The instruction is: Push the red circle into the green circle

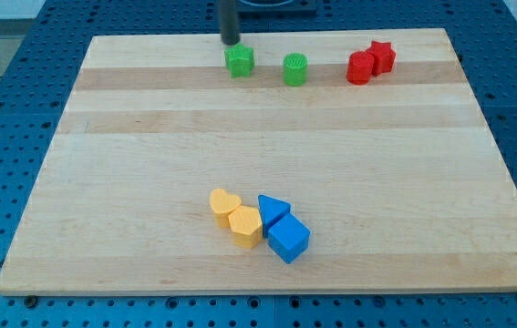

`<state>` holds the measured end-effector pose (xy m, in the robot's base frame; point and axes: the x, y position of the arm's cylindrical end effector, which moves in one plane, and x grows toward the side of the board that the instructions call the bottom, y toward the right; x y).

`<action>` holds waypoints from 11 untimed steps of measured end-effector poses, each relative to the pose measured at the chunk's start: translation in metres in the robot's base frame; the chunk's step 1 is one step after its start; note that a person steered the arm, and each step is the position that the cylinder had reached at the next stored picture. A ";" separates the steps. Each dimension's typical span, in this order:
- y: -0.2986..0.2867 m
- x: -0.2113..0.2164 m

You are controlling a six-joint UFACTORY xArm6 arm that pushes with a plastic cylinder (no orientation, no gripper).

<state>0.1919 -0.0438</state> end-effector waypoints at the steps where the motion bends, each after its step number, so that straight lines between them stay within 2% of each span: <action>1: 0.103 0.003; 2: 0.260 0.006; 3: 0.321 0.070; 4: 0.295 0.101; 5: 0.253 0.100; 6: 0.226 0.066; 7: 0.220 0.070; 8: 0.246 0.065; 9: 0.266 0.126; 10: 0.220 0.115; 11: 0.217 0.108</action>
